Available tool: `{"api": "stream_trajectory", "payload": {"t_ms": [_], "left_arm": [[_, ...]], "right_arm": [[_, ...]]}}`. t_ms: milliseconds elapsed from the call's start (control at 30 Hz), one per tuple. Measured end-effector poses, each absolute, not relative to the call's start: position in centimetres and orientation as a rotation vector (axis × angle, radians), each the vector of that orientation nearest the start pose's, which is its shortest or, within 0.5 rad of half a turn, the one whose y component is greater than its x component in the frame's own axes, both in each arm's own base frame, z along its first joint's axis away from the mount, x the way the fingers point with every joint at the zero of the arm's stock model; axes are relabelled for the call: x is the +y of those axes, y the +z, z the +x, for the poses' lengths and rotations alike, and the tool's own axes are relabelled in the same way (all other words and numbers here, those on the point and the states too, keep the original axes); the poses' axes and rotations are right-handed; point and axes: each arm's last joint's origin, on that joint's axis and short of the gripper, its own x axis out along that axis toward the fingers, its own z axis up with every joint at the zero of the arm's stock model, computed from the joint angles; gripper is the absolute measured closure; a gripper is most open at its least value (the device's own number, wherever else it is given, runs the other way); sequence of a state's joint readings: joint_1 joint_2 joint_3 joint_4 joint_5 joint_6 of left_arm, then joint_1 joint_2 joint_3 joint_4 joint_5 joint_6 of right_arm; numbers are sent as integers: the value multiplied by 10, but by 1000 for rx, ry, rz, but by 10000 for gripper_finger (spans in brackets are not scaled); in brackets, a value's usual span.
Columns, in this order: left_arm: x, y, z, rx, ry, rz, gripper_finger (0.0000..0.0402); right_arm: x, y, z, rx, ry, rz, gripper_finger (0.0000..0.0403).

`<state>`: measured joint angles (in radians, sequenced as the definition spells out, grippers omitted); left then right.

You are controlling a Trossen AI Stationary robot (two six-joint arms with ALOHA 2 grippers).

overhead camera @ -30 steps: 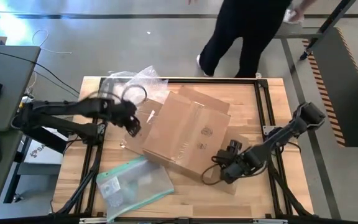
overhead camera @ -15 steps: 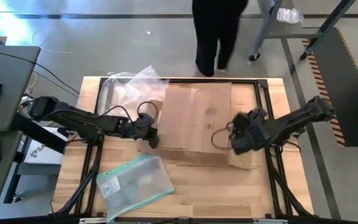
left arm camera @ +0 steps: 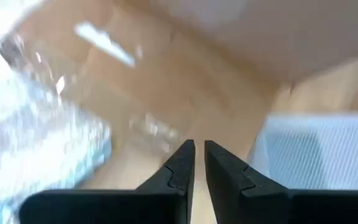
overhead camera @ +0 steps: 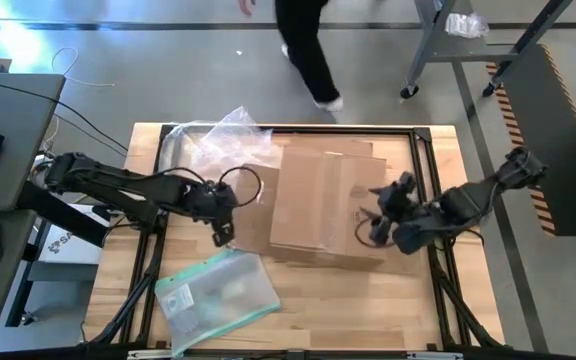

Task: Unpack boxes
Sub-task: Break down cardboard box until it is fully flat

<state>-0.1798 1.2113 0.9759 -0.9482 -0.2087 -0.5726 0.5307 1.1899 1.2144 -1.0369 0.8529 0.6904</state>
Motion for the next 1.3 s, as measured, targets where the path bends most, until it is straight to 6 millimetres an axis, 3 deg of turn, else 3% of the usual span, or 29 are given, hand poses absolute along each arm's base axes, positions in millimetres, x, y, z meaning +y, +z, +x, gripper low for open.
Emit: {"api": "stream_trajectory", "payload": {"t_ms": [267, 467, 633, 800, 933, 1133, 1300], "left_arm": [[-19, 212, 211, 1406, 301, -314, 381], [20, 168, 210, 1744, 408, -325, 341], [57, 140, 208, 1955, 461, -133, 318], [73, 132, 212, 2090, 357, 133, 285], [76, 132, 216, 2099, 250, 211, 248], [73, 130, 217, 2092, 67, 210, 198], [60, 127, 221, 2028, -136, 95, 191]], "right_arm": [[120, 323, 220, 645, -414, -115, 165], [131, 299, 237, 738, -402, -170, 165], [137, 285, 244, 790, -395, -201, 165], [138, 281, 246, 809, -386, -204, 165], [138, 281, 246, 812, -383, -203, 165], [138, 281, 246, 810, -387, -195, 165], [138, 281, 246, 808, -390, -185, 165]]}}
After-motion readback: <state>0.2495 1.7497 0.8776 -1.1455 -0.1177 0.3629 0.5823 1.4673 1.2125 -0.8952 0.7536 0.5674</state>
